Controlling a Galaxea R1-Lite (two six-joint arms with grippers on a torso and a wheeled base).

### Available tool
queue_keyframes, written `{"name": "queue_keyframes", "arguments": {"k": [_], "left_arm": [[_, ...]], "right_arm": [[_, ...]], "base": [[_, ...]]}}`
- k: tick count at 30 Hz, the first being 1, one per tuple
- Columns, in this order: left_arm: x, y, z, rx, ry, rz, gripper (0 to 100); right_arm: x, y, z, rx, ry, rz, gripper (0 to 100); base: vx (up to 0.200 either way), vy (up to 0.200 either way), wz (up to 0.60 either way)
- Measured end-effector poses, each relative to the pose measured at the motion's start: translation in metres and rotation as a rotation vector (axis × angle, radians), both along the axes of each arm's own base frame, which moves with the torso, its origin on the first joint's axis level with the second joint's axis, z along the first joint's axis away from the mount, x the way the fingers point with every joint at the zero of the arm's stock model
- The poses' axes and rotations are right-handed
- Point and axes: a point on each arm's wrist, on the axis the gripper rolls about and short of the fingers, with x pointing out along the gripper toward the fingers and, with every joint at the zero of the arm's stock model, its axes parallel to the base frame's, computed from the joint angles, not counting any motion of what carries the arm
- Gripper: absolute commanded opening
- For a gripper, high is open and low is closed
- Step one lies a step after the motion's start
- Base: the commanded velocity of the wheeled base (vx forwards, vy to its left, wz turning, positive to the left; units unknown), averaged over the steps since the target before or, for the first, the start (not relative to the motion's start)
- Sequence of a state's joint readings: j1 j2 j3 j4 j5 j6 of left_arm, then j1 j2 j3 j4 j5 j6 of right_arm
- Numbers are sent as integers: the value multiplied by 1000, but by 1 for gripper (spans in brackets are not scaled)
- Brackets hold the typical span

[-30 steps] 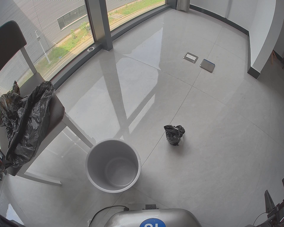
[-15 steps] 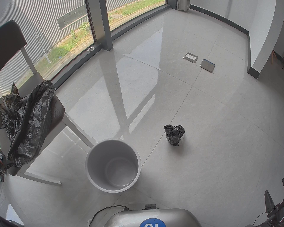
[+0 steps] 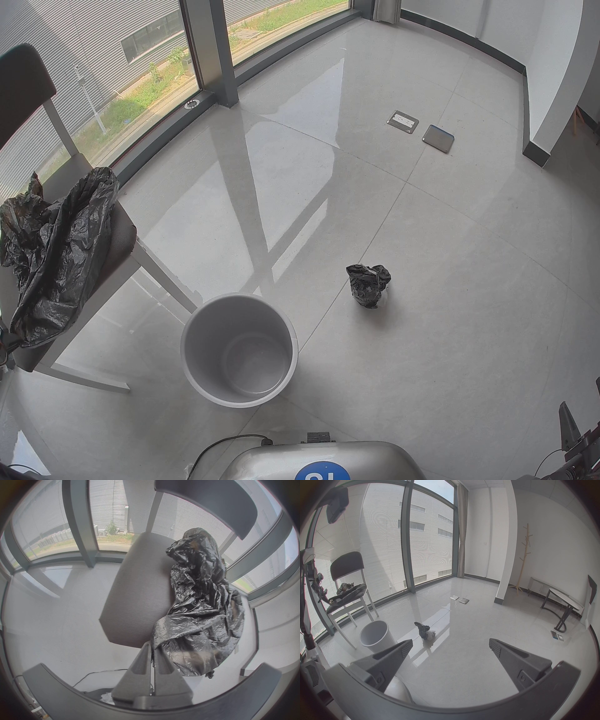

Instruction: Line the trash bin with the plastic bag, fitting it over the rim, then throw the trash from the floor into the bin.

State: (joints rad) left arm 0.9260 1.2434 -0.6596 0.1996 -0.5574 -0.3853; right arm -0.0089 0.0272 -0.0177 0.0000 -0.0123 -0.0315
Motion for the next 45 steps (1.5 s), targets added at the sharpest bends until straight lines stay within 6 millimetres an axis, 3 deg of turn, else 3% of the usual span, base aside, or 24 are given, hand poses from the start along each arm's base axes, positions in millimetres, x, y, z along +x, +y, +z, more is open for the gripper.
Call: {"name": "queue_keyframes", "arguments": {"k": [16,17,45], "left_arm": [[-1,7,-12,41,34,37,0],[-1,8,-13,40,37,36,100],[6,26,-17,128,77,-42,100]], "right_arm": [[0,0,0,0,-5,2,100],[0,0,0,0,-5,2,100],[0,0,0,-7,-5,4,100]], "base": [[0,0,0],[0,0,0],[0,0,0]]}}
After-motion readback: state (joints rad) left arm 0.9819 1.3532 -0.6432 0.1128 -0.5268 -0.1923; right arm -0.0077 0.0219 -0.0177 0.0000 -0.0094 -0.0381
